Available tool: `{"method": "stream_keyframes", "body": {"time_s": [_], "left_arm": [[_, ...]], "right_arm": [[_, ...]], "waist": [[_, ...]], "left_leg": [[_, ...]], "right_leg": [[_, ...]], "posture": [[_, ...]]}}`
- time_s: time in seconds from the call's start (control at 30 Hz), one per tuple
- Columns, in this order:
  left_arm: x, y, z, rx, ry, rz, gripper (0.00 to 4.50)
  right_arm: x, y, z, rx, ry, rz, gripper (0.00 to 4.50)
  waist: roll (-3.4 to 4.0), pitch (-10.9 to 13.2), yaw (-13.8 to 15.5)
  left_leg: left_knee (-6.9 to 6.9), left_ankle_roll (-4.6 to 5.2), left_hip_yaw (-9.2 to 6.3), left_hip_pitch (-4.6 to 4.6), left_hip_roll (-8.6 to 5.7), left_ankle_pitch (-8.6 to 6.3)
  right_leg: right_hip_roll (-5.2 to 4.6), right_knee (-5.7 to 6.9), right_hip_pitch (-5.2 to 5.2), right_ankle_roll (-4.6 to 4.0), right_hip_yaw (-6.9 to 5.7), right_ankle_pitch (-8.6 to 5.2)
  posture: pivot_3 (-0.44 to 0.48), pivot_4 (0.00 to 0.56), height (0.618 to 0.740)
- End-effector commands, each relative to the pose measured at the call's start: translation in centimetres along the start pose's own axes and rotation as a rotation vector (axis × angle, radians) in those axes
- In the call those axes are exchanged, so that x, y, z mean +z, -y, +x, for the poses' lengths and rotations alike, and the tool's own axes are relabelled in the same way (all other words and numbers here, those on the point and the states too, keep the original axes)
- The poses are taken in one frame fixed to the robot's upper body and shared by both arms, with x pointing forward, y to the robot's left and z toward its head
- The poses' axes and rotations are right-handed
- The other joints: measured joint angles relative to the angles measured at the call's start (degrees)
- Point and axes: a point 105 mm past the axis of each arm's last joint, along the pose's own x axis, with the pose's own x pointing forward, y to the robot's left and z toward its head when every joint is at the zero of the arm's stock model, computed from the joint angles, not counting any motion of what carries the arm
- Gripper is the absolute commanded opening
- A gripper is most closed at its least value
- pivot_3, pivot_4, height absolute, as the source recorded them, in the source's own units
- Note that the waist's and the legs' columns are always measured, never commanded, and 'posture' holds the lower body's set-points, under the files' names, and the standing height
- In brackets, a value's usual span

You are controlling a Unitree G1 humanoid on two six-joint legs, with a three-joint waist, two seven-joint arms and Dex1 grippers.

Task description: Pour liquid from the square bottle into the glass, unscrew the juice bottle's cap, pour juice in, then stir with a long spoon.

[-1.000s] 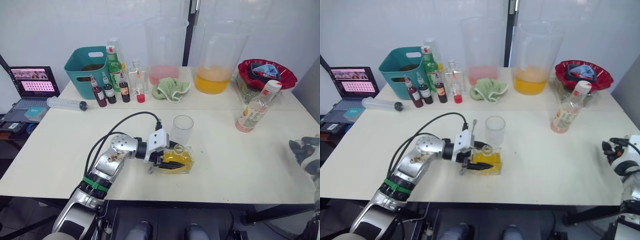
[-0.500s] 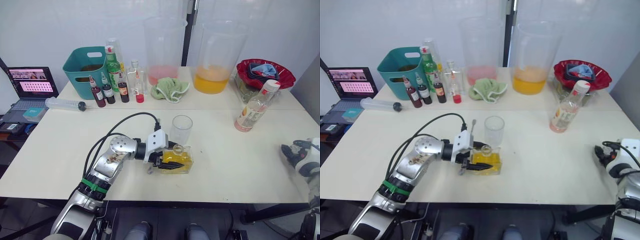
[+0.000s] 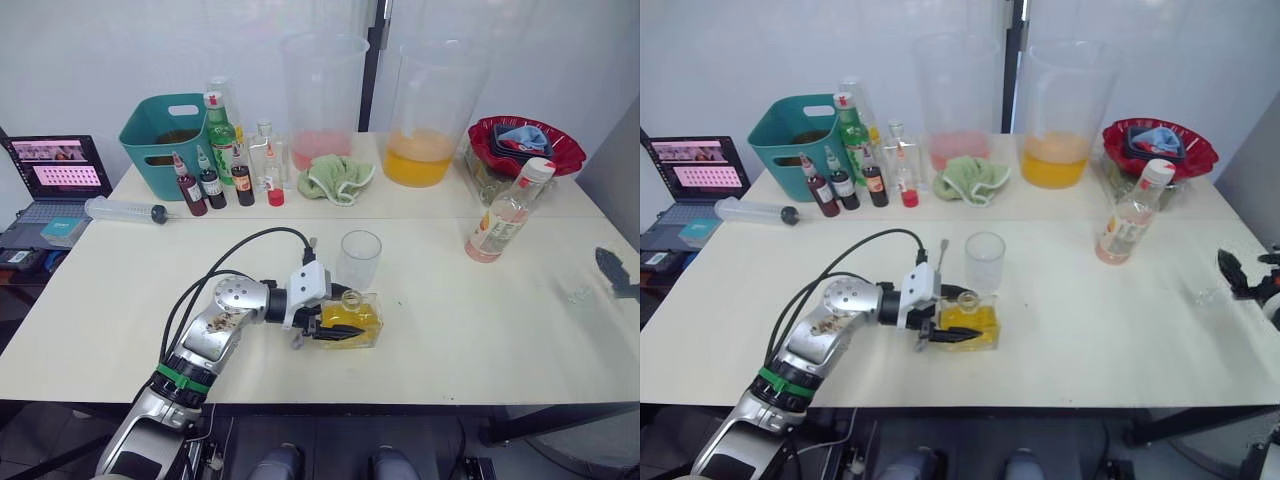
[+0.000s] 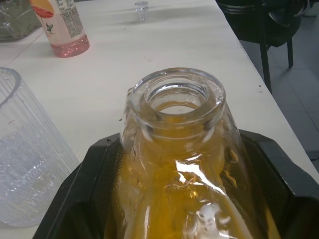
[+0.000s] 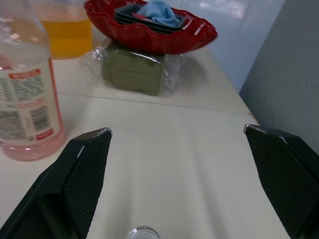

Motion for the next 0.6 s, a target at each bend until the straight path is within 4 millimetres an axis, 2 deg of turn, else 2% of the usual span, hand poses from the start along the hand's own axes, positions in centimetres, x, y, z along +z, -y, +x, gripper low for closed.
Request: {"method": "stream_keyframes", "body": {"time_s": [0.03, 0.17, 0.3, 0.47, 0.6], "left_arm": [[0.7, -0.4, -0.9, 0.02, 0.022, 0.007, 2.81], [2.7, -0.2, -1.1, 0.018, 0.124, 0.025, 2.81], [4.1, 0.2, -1.8, 0.019, 0.149, 0.04, 2.81], [4.6, 0.5, -3.1, 0.036, 0.109, 0.059, 2.81], [5.2, 0.3, -5.5, 0.097, 0.077, 0.054, 2.81]], "right_arm": [[3.2, -4.2, -1.4, 0.29, 0.021, -0.015, 4.5], [4.6, -10.1, -3.7, 0.587, -0.017, 0.021, 4.5], [5.4, -14.6, -5.2, 0.803, -0.072, 0.05, 4.5], [6.3, -18.1, -5.3, 0.961, -0.103, 0.058, 4.5], [6.6, -20.3, -5.3, 1.059, -0.105, 0.044, 4.5]], "waist": [[0.02, -0.01, -0.03], [0.11, -0.01, -0.18], [0.09, 0.01, 0.29], [0.07, 0.02, 0.47], [0.06, 0.04, 0.42]], "left_leg": [[0.0, 0.02, 0.0, -0.01, 0.01, -0.01], [-0.01, 0.04, 0.02, -0.03, 0.01, -0.03], [0.03, 0.03, 0.0, -0.1, 0.01, -0.02], [0.06, 0.03, 0.0, -0.12, 0.01, -0.02], [0.03, 0.03, 0.01, -0.18, 0.04, -0.02]], "right_leg": [[0.01, -0.01, -0.01, 0.0, 0.0, 0.0], [0.01, -0.03, -0.04, 0.02, 0.05, -0.01], [0.01, -0.1, -0.07, 0.05, 0.07, -0.03], [0.01, -0.16, -0.06, 0.05, 0.06, -0.03], [0.01, -0.19, -0.13, 0.05, 0.04, -0.03]], "posture": [[0.0, 0.15, 0.74], [0.0, 0.15, 0.74], [0.0, 0.15, 0.74], [0.0, 0.15, 0.74], [0.0, 0.15, 0.74]]}}
